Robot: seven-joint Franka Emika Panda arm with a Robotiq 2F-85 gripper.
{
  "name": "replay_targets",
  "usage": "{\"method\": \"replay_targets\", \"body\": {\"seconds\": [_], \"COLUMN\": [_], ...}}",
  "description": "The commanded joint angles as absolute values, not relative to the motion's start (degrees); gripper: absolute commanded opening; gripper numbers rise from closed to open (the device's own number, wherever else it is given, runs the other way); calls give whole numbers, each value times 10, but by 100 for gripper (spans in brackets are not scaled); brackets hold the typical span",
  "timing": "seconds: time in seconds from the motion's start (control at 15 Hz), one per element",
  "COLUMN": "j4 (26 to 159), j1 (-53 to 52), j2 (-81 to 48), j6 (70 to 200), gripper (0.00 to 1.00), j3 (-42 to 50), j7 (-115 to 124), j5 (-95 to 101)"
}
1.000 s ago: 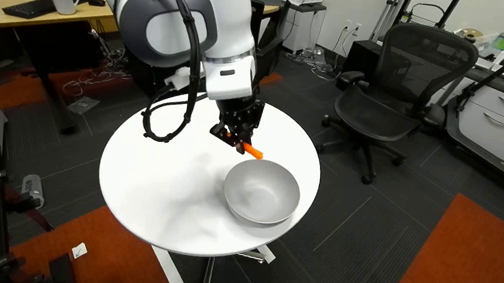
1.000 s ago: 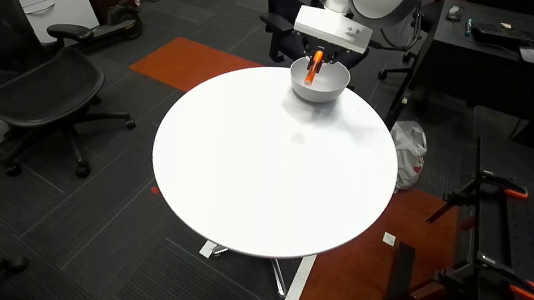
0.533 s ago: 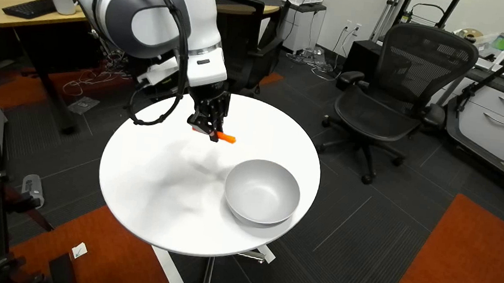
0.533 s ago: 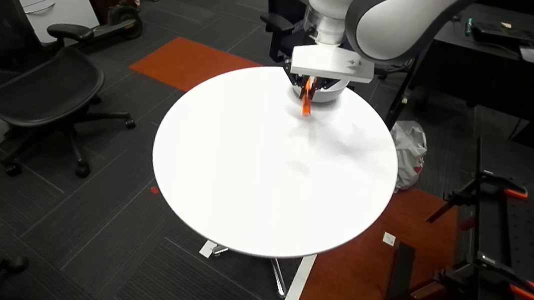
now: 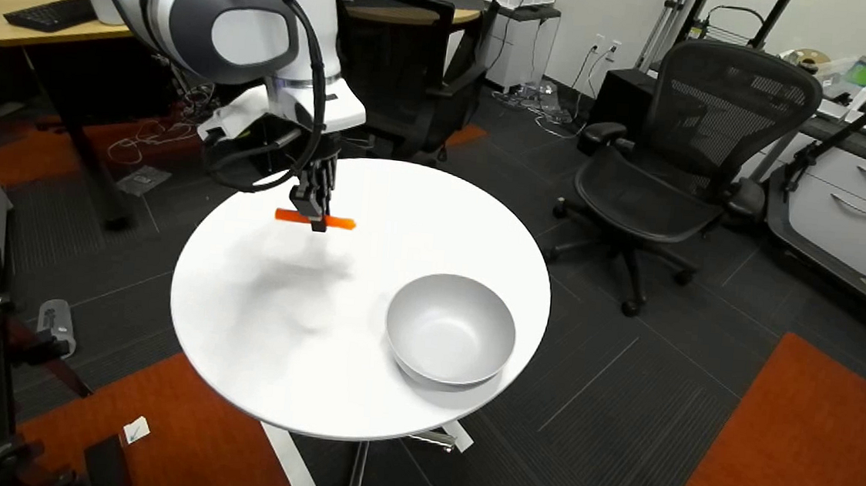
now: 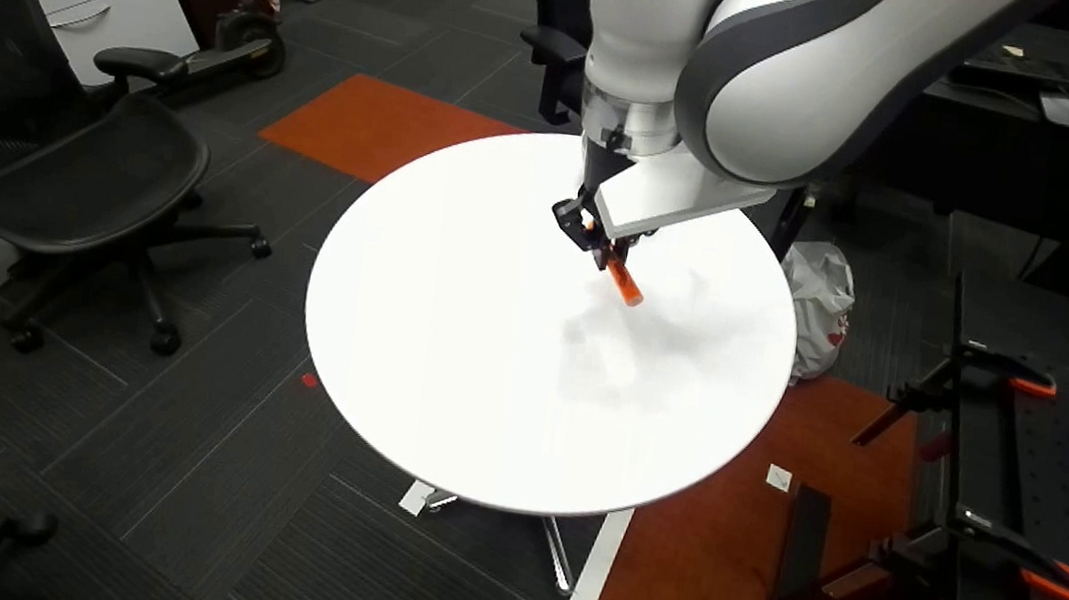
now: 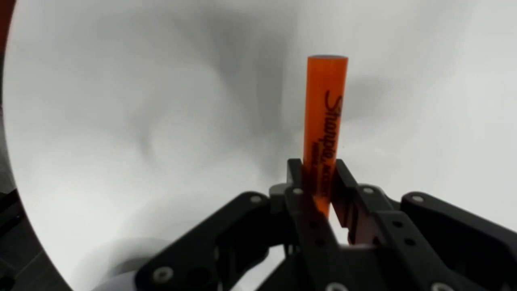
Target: Remove the marker from the bowl.
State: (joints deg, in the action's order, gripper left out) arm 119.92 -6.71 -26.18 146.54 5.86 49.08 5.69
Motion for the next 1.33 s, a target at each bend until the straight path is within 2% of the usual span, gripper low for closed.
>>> {"method": "replay_targets", "body": {"seconds": [0.0,0.53,0.6,0.73,1.13,1.27], "j4": [1183,1190,1194,1195,1195,1198], "j1": [-62,-48,-49,-49,-52,-52], "j2": [-279,-306,-306,-305,-306,-305], "j6": [1430,1478,1482,1485,1481,1484], "gripper": [5,5,44,51,96,100], "j3": [43,45,48,50,57,57], "j7": [400,263,257,250,255,255], "j5": [56,30,31,26,23,21]}}
